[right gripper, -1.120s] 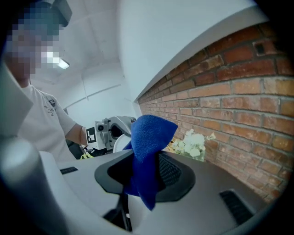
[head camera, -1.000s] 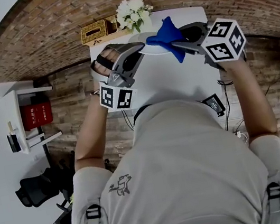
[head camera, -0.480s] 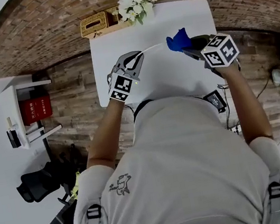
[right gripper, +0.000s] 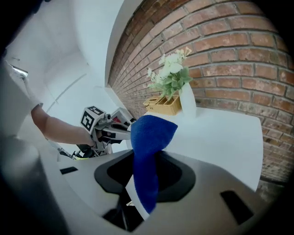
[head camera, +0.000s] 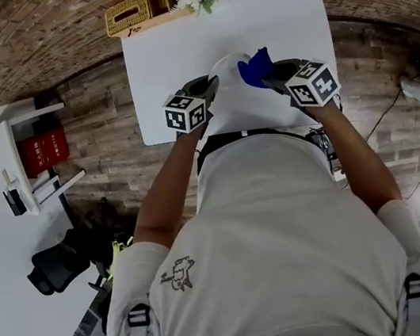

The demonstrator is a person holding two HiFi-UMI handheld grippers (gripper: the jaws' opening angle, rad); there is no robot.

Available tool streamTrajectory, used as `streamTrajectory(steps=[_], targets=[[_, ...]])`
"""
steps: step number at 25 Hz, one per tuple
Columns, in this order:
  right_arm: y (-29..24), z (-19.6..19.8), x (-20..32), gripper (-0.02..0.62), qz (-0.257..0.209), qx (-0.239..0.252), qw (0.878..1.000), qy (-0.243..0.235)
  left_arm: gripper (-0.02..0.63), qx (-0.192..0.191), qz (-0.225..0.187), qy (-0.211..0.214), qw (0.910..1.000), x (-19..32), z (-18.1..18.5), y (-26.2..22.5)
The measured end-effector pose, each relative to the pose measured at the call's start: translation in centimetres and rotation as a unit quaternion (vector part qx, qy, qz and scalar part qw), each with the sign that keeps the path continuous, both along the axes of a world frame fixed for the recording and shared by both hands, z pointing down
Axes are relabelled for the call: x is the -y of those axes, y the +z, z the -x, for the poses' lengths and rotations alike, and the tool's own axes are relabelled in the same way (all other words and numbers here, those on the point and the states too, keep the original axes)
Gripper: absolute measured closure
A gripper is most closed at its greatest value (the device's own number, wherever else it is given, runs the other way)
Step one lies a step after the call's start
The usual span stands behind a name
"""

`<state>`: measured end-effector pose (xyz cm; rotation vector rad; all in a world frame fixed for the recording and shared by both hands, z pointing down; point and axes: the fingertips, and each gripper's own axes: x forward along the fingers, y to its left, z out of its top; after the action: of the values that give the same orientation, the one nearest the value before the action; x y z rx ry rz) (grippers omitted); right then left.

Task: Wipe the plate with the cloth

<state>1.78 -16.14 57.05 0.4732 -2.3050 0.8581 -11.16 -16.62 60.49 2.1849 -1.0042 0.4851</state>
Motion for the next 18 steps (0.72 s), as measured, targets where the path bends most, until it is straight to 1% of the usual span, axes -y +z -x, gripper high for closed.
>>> streamTrajectory(steps=[2, 3, 4, 5, 6, 7, 8, 10, 13, 14, 16, 18], targets=[[1.7, 0.0, -0.5, 0.465, 0.017, -0.008, 1.0, 0.006, 0.586, -0.036, 0.056, -0.034, 0.9972, -0.4, 0.3, 2.1], [2.5, 0.1, -0.8, 0.465, 0.025, -0.01, 1.0, 0.01, 0.586, -0.062, 0.09, -0.058, 0.9923, -0.6, 0.5, 3.2], [3.1, 0.1, -1.1, 0.465, 0.032, -0.012, 0.999, 0.014, 0.586, -0.095, 0.127, -0.084, 0.9838, -1.0, 0.5, 4.3], [3.7, 0.2, -1.4, 0.465, 0.037, -0.013, 0.999, 0.018, 0.586, -0.129, 0.161, -0.11, 0.9723, -1.4, 0.5, 5.3], [4.2, 0.3, -1.6, 0.465, 0.042, -0.013, 0.999, 0.021, 0.586, -0.157, 0.189, -0.133, 0.9603, -1.8, 0.4, 6.2], [4.7, 0.3, -1.9, 0.465, 0.048, -0.014, 0.998, 0.025, 0.586, -0.174, 0.21, -0.15, 0.9503, -2.3, 0.3, 7.1], [5.1, 0.3, -2.0, 0.465, 0.052, -0.015, 0.998, 0.03, 0.586, -0.183, 0.225, -0.162, 0.943, -2.7, 0.2, 7.8], [5.8, 0.3, -2.1, 0.465, 0.054, -0.016, 0.998, 0.041, 0.586, -0.193, 0.247, -0.18, 0.9322, -3.4, 0.0, 9.2], [6.5, 0.3, -1.7, 0.465, 0.039, -0.015, 0.997, 0.065, 0.586, -0.212, 0.272, -0.209, 0.9151, -3.8, -0.1, 11.1], [6.7, 0.2, -1.7, 0.465, 0.034, -0.016, 0.997, 0.072, 0.586, -0.216, 0.277, -0.217, 0.9108, -3.8, -0.1, 11.5], [7.0, 0.3, -1.9, 0.465, 0.032, -0.016, 0.996, 0.081, 0.586, -0.213, 0.286, -0.223, 0.9072, -4.0, -0.2, 12.3], [7.3, 0.5, -2.4, 0.465, 0.038, -0.014, 0.996, 0.086, 0.585, -0.204, 0.291, -0.225, 0.9074, -3.9, -0.1, 12.9]])
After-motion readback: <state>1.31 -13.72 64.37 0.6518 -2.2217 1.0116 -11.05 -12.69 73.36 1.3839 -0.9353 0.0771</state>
